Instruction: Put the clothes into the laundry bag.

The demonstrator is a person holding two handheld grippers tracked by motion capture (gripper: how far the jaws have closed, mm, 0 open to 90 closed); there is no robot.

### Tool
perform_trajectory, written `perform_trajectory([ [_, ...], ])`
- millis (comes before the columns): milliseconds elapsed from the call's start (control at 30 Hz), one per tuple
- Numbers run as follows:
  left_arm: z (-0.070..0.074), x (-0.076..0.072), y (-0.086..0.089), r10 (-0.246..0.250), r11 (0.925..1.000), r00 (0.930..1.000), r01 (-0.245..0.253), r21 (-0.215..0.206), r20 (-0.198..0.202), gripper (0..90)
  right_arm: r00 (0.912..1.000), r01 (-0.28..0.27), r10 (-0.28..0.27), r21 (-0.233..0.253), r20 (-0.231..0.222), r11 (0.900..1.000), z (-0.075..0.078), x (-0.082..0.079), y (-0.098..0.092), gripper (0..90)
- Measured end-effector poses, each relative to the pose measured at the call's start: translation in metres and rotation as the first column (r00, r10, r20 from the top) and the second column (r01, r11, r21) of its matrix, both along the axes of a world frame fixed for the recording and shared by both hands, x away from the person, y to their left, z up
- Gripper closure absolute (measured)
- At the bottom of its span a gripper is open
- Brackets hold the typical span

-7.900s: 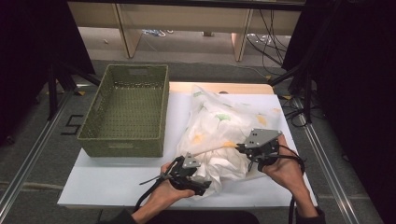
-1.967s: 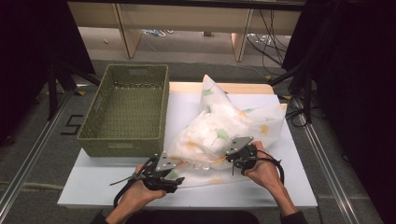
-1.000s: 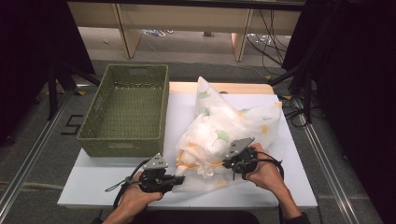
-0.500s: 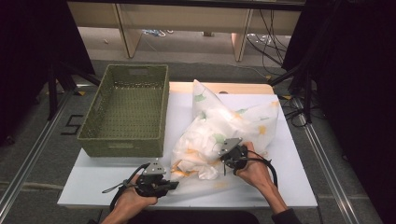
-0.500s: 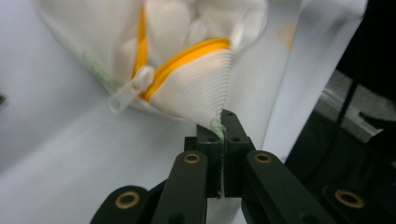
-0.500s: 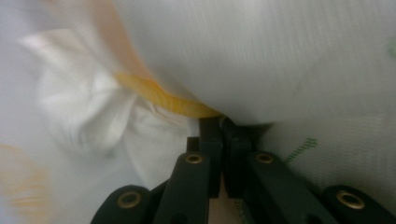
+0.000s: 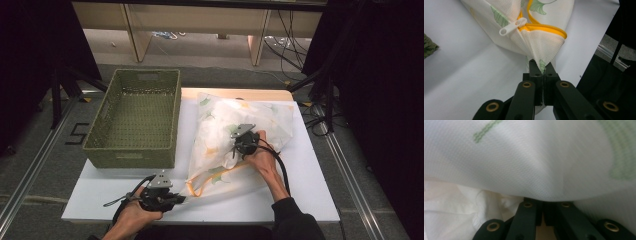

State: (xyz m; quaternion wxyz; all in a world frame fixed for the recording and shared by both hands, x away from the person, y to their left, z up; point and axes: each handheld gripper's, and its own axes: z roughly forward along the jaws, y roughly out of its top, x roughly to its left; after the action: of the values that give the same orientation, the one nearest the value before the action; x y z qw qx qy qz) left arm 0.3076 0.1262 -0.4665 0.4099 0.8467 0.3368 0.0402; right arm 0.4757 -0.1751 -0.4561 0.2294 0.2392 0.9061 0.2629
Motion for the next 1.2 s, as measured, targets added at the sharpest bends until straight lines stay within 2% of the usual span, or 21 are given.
perform_trajectory([
  [33, 0.001, 0.000, 0.000, 0.016, 0.9996, 0.9999, -0.016, -0.022, -0.005, 88.3, 0.9998, 0.020, -0.020, 0.009, -0.002, 1.000, -0.001, 0.001, 0.000, 89.6],
  [67, 0.002, 0.001, 0.002, 0.022, 0.9996, 0.9998, -0.022, -0.016, 0.000, 88.3, 0.9996, -0.021, 0.021, 0.003, 0.020, 1.000, -0.002, 0.004, -0.001, 89.6],
  [100, 0.002, 0.002, 0.003, 0.029, 0.9994, 0.9996, -0.029, -0.019, 0.000, 88.2, 0.9997, -0.015, 0.015, -0.004, 0.017, 1.000, -0.002, 0.001, -0.002, 89.6],
  [133, 0.002, 0.002, 0.004, 0.016, 0.9998, 0.9999, -0.016, 0.008, 0.000, 88.0, 0.9997, -0.024, 0.024, -0.009, 0.007, 1.000, 0.000, -0.002, -0.004, 89.6],
  [200, 0.000, 0.002, 0.004, 0.020, 0.9998, 0.9998, -0.020, 0.005, -0.010, 86.1, 0.9998, -0.022, 0.022, 0.007, 0.002, 1.000, 0.006, -0.010, -0.009, 89.6],
  [233, 0.000, 0.002, 0.005, 0.005, 0.9992, 1.0000, -0.006, 0.039, 0.004, 85.7, 0.9998, 0.003, -0.003, 0.033, -0.018, 0.999, 0.008, -0.015, -0.010, 89.6],
  [267, 0.000, 0.001, 0.004, 0.005, 0.9992, 1.0000, -0.006, 0.039, 0.007, 85.5, 0.9994, -0.005, 0.006, 0.030, -0.035, 1.000, 0.013, -0.019, -0.011, 89.6],
  [300, 0.002, 0.000, 0.004, 0.011, 0.9992, 0.9998, -0.011, 0.038, 0.014, 84.9, 0.9995, -0.028, 0.029, 0.019, -0.011, 0.999, 0.017, -0.023, -0.014, 89.6],
  [367, 0.003, 0.000, 0.005, 0.012, 0.9996, 0.9999, -0.012, 0.026, 0.008, 82.5, 0.9978, -0.058, 0.058, 0.002, -0.033, 0.998, 0.026, -0.036, -0.017, 89.6],
  [400, 0.003, 0.000, 0.006, 0.007, 0.9994, 0.9999, -0.007, 0.033, 0.013, 79.2, 0.9975, -0.067, 0.067, 0.002, -0.020, 0.998, 0.030, -0.042, -0.020, 89.6],
  [433, 0.002, 0.000, 0.006, 0.025, 0.9991, 0.9997, -0.025, 0.034, 0.003, 76.3, 0.9957, -0.087, 0.088, 0.018, -0.029, 0.996, 0.036, -0.048, -0.023, 89.6],
  [500, 0.001, 0.001, 0.008, 0.016, 0.9987, 0.9997, -0.017, 0.048, 0.019, 74.6, 0.9919, -0.127, 0.127, 0.021, -0.002, 0.992, 0.047, -0.060, -0.029, 89.6],
  [533, 0.001, 0.001, 0.007, 0.031, 0.9989, 0.9994, -0.032, 0.035, 0.015, 72.2, 0.9911, -0.131, 0.130, 0.031, 0.026, 0.991, 0.052, -0.067, -0.031, 89.6],
  [567, 0.002, 0.001, 0.008, 0.048, 0.9974, 0.9987, -0.049, 0.053, 0.016, 69.9, 0.9898, -0.141, 0.140, 0.035, 0.026, 0.989, 0.057, -0.074, -0.034, 89.6],
  [600, 0.003, 0.001, 0.009, 0.048, 0.9979, 0.9988, -0.049, 0.043, 0.011, 67.5, 0.9911, -0.132, 0.132, 0.043, 0.019, 0.990, 0.061, -0.082, -0.035, 89.6],
  [667, 0.006, 0.000, 0.010, 0.066, 0.9961, 0.9972, -0.068, 0.057, 0.034, 63.2, 0.9865, -0.164, 0.164, 0.039, 0.005, 0.986, 0.067, -0.096, -0.037, 89.6],
  [767, 0.015, -0.005, 0.010, 0.091, 0.9906, 0.9907, -0.101, 0.092, 0.101, 56.6, 0.9779, -0.208, 0.208, -0.018, -0.024, 0.978, 0.065, -0.106, -0.041, 89.6],
  [867, 0.031, -0.015, 0.006, 0.109, 0.9907, 0.9808, -0.121, 0.063, 0.162, 50.5, 0.9782, -0.205, 0.204, -0.030, -0.038, 0.978, 0.060, -0.107, -0.045, 89.6],
  [933, 0.037, -0.020, -0.003, 0.079, 0.9949, 0.9802, -0.089, 0.046, 0.181, 51.6, 0.9807, -0.190, 0.189, -0.029, -0.051, 0.981, 0.057, -0.106, -0.046, 89.6],
  [1033, 0.032, -0.022, -0.027, -0.024, 0.9974, 0.9872, 0.013, 0.071, 0.158, 52.1, 0.9785, -0.197, 0.195, -0.025, -0.066, 0.980, 0.054, -0.105, -0.043, 89.6],
  [1200, 0.018, -0.008, -0.053, -0.060, 0.9920, 0.9862, 0.042, 0.119, 0.154, 48.9, 0.9749, -0.208, 0.203, -0.045, -0.092, 0.977, 0.050, -0.105, -0.040, 89.6],
])
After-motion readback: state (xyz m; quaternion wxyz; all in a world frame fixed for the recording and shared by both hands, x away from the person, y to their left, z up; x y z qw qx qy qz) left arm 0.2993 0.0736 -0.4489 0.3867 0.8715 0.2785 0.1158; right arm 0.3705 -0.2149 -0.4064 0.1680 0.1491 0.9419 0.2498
